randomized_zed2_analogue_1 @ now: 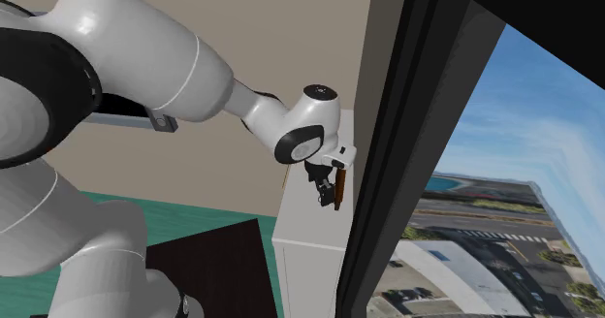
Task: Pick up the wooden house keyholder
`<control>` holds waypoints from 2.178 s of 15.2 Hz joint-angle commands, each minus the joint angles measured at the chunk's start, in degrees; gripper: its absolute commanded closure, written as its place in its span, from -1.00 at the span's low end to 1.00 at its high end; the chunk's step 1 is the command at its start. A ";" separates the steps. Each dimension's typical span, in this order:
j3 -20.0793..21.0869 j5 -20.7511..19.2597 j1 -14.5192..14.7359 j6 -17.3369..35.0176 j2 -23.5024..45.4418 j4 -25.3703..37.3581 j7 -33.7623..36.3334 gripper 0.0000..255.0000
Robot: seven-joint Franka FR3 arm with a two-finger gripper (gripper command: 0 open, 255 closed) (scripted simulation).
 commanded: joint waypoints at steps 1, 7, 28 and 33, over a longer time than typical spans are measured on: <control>1.05 -1.74 0.39 3.26 5.09 1.85 2.76 -1.00; 0.60 -8.83 3.16 10.71 19.30 8.16 10.48 -1.00; -2.76 -13.77 6.59 17.21 29.22 11.40 14.58 1.00; -1.06 -11.86 5.28 14.07 25.42 10.80 13.29 1.00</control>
